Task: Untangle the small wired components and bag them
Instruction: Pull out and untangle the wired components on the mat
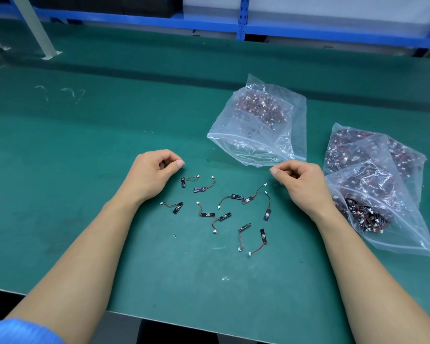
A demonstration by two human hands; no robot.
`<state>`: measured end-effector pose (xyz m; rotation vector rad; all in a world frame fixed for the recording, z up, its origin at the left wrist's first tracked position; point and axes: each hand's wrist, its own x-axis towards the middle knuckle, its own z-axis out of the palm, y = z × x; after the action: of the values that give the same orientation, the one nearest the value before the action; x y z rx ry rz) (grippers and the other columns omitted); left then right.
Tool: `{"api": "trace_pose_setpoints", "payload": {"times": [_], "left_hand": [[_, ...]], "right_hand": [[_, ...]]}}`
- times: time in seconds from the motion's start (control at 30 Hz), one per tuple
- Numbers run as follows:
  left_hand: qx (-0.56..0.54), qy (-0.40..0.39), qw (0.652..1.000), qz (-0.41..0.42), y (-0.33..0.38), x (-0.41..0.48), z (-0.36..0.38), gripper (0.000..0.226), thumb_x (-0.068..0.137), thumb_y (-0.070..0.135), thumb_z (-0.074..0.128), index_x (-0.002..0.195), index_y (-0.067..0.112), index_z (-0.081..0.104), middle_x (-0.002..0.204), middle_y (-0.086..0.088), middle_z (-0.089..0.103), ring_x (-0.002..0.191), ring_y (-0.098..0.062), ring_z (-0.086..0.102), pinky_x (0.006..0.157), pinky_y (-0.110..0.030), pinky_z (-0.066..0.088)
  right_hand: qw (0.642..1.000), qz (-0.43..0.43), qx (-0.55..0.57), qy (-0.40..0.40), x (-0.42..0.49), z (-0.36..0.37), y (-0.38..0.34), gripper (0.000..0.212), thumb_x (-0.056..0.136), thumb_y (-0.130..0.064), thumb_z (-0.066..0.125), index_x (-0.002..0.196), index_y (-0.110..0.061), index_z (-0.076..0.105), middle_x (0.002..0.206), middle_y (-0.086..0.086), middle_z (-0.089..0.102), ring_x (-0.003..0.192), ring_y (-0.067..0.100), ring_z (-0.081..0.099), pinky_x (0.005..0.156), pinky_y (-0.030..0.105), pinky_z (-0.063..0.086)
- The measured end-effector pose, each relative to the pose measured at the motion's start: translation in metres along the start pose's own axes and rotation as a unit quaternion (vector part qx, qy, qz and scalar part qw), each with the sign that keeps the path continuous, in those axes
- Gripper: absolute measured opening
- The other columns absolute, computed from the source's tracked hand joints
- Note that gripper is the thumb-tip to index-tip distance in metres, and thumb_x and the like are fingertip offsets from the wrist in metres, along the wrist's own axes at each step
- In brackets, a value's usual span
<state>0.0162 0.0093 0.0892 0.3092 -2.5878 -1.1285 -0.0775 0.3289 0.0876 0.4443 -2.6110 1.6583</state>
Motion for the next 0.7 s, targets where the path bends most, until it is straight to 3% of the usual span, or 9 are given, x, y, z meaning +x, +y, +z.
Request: {"api": "trace_pose_setpoints", "payload": {"times": [0.7], "left_hand": [[0.002, -0.003, 1.000, -0.002, -0.0016, 0.0005, 0.0005, 0.015, 0.094, 0.030, 0.067, 0.080, 0.030, 0.071, 0.051, 0.018, 0.047, 0.053, -0.007, 0.037, 0.051, -0.015, 0.030]], "right_hand": [[1.000, -0.003, -0.002, -0.002, -0.0009, 0.0002, -0.0021, 0.014, 0.089, -0.020, 0.074, 0.076, -0.025, 0.074, 0.057, -0.017, 0.058, 0.056, 0.000, 0.049, 0.058, 0.009, 0.040]]}}
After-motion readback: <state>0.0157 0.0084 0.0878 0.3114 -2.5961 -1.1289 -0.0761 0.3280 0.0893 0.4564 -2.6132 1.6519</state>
